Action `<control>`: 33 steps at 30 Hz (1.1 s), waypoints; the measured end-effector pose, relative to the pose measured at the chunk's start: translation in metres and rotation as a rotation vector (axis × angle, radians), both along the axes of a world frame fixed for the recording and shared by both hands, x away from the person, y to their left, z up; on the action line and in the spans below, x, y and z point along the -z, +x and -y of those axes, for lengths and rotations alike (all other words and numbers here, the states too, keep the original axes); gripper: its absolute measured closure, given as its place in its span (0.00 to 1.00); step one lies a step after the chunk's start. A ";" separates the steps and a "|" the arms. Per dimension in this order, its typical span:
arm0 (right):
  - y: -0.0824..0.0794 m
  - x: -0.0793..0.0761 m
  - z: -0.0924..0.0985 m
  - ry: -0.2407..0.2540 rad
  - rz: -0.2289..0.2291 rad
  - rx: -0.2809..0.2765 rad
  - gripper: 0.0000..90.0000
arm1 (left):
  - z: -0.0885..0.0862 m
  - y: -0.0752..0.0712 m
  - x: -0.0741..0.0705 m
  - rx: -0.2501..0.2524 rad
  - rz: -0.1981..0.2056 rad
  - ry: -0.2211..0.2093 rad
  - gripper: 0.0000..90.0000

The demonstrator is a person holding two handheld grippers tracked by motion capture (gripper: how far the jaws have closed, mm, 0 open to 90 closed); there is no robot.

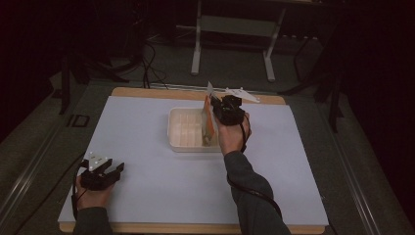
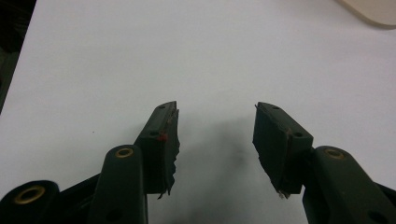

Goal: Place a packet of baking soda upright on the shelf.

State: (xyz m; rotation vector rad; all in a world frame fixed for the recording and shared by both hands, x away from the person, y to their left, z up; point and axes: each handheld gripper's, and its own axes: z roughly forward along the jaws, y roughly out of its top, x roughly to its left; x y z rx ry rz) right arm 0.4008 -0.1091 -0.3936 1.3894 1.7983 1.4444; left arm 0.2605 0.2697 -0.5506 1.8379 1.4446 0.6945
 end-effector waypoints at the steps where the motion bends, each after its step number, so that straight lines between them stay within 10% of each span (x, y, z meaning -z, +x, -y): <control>1: 0.000 0.000 0.000 -0.002 -0.001 0.002 1.00 | 0.000 0.000 0.000 0.000 0.000 0.000 0.56; 33: 0.011 0.000 -0.016 -0.106 -0.046 -0.005 1.00 | 0.001 0.000 0.000 0.001 0.002 -0.002 0.56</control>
